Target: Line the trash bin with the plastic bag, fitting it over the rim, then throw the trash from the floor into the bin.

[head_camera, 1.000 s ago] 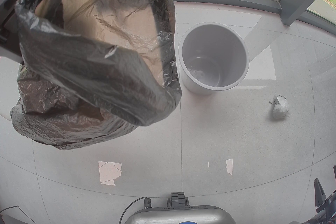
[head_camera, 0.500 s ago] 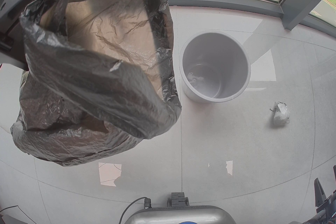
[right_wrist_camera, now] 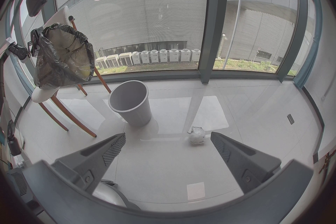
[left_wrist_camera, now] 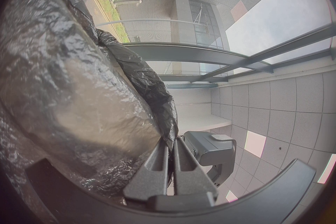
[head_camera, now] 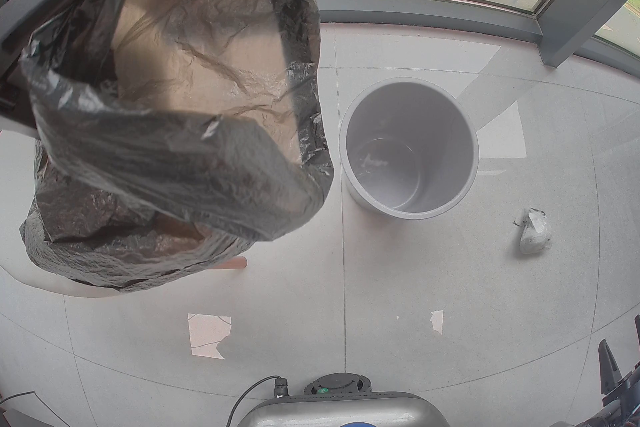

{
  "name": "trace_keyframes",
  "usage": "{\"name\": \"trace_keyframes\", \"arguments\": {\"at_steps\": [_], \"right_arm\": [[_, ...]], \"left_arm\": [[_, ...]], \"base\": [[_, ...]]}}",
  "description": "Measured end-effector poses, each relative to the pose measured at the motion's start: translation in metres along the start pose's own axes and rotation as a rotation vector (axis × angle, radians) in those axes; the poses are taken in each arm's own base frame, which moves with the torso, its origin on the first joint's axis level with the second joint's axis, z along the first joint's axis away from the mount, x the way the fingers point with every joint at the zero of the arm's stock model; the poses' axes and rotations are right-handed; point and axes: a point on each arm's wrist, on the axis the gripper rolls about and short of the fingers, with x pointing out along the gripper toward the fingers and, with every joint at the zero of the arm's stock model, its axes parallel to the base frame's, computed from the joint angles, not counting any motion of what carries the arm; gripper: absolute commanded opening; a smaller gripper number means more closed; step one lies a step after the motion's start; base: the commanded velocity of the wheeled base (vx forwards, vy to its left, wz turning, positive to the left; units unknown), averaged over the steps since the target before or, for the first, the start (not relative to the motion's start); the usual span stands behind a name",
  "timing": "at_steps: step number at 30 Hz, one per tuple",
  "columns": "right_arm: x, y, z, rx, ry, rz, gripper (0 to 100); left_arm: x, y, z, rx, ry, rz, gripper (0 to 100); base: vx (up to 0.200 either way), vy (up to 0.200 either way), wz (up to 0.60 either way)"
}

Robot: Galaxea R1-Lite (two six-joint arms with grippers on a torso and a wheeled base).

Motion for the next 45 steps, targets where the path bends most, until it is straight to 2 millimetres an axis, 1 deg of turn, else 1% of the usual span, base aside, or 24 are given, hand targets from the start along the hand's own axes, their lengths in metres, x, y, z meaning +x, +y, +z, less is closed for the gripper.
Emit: {"name": "trace_keyframes", "arguments": {"at_steps": [3, 11, 15, 19, 22, 26, 31, 40, 42, 45], "right_arm": [[0.000, 0.000, 0.000, 0.000, 0.000, 0.000, 100], [0.000, 0.000, 0.000, -0.001, 0.000, 0.001, 100], [0.000, 0.000, 0.000, -0.001, 0.000, 0.001, 100], [0.000, 0.000, 0.000, -0.001, 0.000, 0.001, 100], [0.000, 0.000, 0.000, 0.000, 0.000, 0.001, 100], [0.000, 0.000, 0.000, 0.000, 0.000, 0.000, 100], [0.000, 0.000, 0.000, 0.000, 0.000, 0.000, 100], [0.000, 0.000, 0.000, 0.000, 0.001, 0.001, 100], [0.000, 0.000, 0.000, 0.000, 0.000, 0.001, 100], [0.000, 0.000, 0.000, 0.000, 0.000, 0.001, 100]], "left_arm": [[0.000, 0.000, 0.001, 0.003, 0.013, -0.006, 0], [0.002, -0.009, 0.008, 0.043, 0.018, -0.024, 0], [0.004, -0.010, 0.014, 0.057, 0.027, -0.033, 0], [0.009, -0.010, 0.026, 0.081, 0.047, -0.049, 0], [0.013, -0.006, 0.037, 0.093, 0.072, -0.061, 0], [0.020, 0.006, 0.049, 0.098, 0.122, -0.081, 0], [0.035, 0.019, 0.057, 0.116, 0.161, -0.130, 0], [0.063, 0.052, 0.052, 0.074, 0.218, -0.190, 0], [0.069, 0.057, 0.048, 0.062, 0.231, -0.202, 0], [0.074, 0.060, 0.044, 0.082, 0.243, -0.227, 0]], "base": [[0.000, -0.200, 0.00], [0.000, -0.200, 0.00], [0.000, 0.000, 0.00], [0.000, 0.000, 0.00], [0.000, 0.000, 0.00], [0.000, 0.000, 0.00], [0.000, 0.000, 0.00], [0.000, 0.000, 0.00], [0.000, 0.000, 0.00], [0.000, 0.000, 0.00]]}}
